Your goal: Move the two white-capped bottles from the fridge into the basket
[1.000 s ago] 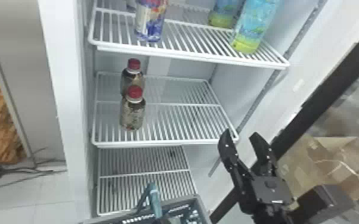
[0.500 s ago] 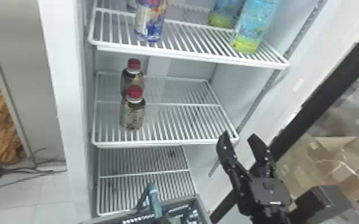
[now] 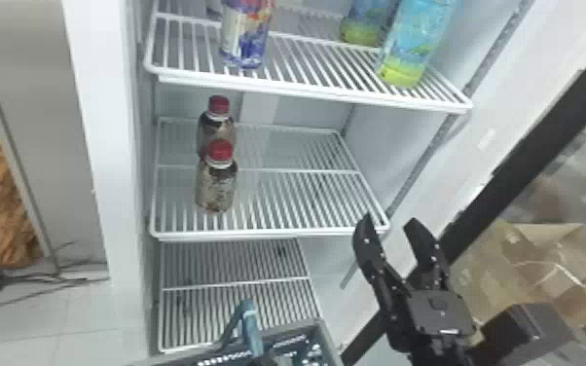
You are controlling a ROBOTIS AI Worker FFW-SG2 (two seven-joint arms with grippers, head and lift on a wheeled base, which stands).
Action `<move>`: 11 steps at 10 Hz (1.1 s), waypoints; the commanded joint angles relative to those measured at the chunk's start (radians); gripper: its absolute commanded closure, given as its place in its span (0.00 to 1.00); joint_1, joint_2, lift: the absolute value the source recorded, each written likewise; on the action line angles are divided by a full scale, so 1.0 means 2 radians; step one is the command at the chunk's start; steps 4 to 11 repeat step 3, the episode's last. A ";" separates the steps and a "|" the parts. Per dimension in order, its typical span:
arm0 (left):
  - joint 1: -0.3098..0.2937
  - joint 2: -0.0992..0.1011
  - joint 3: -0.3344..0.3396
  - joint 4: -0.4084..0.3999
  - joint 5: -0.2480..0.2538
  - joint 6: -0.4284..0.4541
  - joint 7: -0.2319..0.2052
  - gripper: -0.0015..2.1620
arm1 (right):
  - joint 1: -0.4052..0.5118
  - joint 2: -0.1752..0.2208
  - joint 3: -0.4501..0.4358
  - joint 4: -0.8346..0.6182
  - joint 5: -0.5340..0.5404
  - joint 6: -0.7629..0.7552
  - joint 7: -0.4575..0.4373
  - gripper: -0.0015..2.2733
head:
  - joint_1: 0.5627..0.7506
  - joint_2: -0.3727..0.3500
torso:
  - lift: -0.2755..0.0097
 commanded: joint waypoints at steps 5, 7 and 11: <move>0.000 0.000 0.000 0.000 0.000 -0.001 0.000 0.52 | 0.000 0.000 0.000 0.004 0.000 -0.012 0.000 0.22 | 0.70 0.03 | 0.05; 0.000 0.000 0.000 0.000 0.000 -0.001 0.000 0.52 | 0.000 0.000 0.000 0.004 0.000 -0.012 0.000 0.22 | 0.70 0.03 | 0.05; 0.000 0.000 0.000 0.000 0.000 -0.001 0.000 0.52 | 0.000 0.000 0.000 0.004 0.000 -0.012 0.000 0.22 | 0.70 0.03 | 0.05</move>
